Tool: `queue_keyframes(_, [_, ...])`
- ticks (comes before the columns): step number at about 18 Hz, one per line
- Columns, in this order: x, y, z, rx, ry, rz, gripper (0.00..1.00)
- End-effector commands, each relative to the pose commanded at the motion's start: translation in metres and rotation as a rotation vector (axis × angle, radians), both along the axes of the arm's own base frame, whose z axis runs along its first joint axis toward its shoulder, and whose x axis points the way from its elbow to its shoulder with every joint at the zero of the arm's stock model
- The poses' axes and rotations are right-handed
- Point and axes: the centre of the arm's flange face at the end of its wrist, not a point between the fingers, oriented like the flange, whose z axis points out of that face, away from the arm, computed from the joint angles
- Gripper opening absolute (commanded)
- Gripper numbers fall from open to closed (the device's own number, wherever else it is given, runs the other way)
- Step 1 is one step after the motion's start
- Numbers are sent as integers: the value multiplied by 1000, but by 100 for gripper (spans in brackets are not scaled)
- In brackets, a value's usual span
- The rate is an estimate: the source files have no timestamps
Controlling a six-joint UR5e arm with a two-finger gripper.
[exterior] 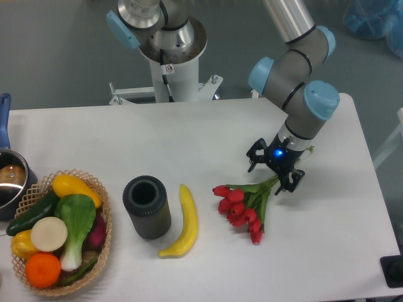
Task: Pick up the flowers from the table
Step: 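Lower the open gripper down around the tulip stems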
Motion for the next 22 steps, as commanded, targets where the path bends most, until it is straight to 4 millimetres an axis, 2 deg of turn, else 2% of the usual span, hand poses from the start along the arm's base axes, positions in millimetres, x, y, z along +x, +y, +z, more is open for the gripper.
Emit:
queue_keyframes(12, [-3, 6, -6, -2, -4, 4, 100])
queue_keyframes(22, [-4, 3, -10, -34, 9, -9, 100])
